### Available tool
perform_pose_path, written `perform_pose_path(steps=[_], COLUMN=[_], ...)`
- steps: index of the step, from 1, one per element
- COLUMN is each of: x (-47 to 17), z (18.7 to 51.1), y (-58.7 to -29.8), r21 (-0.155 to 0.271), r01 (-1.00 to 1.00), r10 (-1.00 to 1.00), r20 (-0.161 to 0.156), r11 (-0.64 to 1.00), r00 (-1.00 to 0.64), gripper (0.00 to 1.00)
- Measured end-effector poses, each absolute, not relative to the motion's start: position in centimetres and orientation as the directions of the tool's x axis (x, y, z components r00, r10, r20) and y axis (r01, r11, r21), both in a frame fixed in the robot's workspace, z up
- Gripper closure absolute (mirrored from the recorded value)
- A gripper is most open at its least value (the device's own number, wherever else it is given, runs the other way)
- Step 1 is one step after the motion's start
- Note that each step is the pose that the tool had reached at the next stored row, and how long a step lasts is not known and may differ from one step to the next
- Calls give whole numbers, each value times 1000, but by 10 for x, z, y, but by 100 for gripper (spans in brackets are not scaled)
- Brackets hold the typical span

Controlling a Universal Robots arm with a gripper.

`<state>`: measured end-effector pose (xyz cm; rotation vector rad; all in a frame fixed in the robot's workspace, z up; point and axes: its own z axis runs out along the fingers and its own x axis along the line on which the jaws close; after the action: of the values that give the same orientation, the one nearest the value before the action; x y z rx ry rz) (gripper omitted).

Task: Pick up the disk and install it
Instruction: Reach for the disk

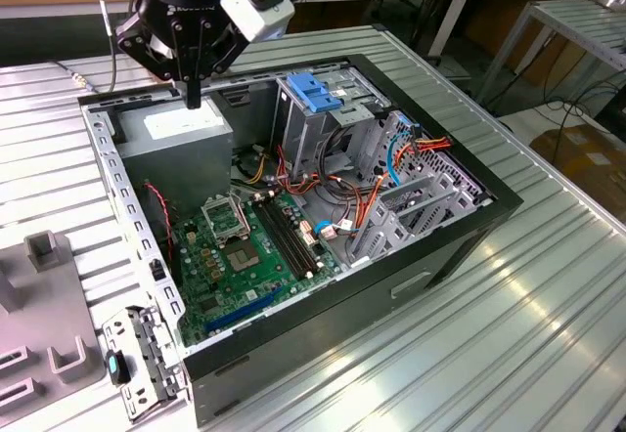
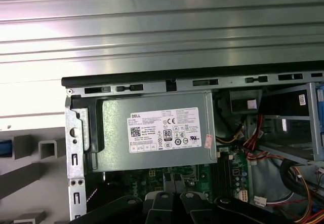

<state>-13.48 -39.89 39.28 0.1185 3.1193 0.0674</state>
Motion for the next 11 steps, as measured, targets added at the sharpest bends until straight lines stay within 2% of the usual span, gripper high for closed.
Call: perform_pose_path(steps=[11], x=[-142], z=[392], y=[-399], r21=[44], r01=[76], r10=[76], r20=[-14], r11=[996], r00=[-997], gripper=[89])
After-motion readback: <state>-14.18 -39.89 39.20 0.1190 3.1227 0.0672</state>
